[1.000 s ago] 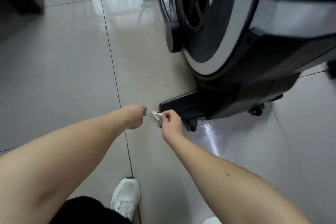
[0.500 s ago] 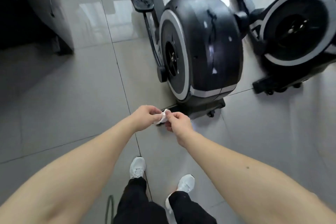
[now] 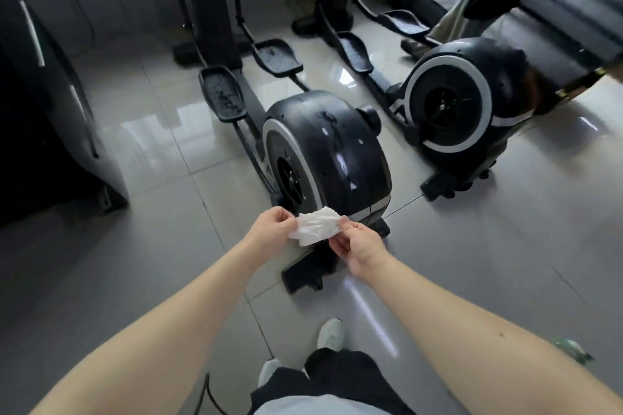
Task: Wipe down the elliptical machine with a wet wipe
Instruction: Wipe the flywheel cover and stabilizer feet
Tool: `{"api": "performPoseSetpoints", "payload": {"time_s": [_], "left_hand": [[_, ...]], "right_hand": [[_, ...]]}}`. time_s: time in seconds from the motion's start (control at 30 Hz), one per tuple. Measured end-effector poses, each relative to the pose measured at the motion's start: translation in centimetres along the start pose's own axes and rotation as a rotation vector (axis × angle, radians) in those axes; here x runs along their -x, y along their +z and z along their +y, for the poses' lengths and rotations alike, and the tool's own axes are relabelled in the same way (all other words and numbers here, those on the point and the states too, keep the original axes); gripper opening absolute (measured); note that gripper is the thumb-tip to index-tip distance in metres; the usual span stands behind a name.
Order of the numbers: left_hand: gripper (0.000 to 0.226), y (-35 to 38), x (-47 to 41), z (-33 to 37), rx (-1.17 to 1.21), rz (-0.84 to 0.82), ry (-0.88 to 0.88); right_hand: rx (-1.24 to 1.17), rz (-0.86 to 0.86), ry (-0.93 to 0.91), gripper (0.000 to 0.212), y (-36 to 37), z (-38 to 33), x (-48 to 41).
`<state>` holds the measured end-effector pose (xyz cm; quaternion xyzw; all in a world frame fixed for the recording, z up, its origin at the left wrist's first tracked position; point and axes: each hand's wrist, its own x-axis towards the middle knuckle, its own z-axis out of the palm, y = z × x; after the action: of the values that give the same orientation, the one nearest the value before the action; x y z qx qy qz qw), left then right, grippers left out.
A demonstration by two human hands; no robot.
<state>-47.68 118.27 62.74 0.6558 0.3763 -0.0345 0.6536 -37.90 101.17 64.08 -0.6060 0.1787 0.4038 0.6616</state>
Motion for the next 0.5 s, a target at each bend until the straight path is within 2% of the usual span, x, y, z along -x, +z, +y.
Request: {"api": "performPoseSetpoints", "payload": {"time_s": [0.13, 0.2, 0.33, 0.43, 0.5], "left_hand": [[0.005, 1.1, -1.3, 3.4, 0.054, 0.035, -0.011], [0.007, 1.8, -2.5, 4.4, -0.009, 0.012, -0.026], [0.037, 2.4, -5.5, 6.9, -0.19, -0.051, -0.029], [0.055, 3.2, -7.7, 9.8, -0.116, -0.091, -0.012], [0.055, 3.9, -8.9, 11.7, -0.056, -0.104, -0.013]], "right_hand": [[-0.132, -0.095, 0.012, 0.029, -0.8, -3.0, -0.9], [-0.185, -0.126, 0.011, 0.032, -0.8, -4.5, -1.8], [-0.126, -0.214, -0.032, 0.035, -0.5, -8.1, -4.0], [-0.065, -0.262, -0.069, 0.037, -0.4, -10.6, -6.0], [-0.034, -0.287, -0.075, 0.035, -0.4, -11.8, -7.6]]}}
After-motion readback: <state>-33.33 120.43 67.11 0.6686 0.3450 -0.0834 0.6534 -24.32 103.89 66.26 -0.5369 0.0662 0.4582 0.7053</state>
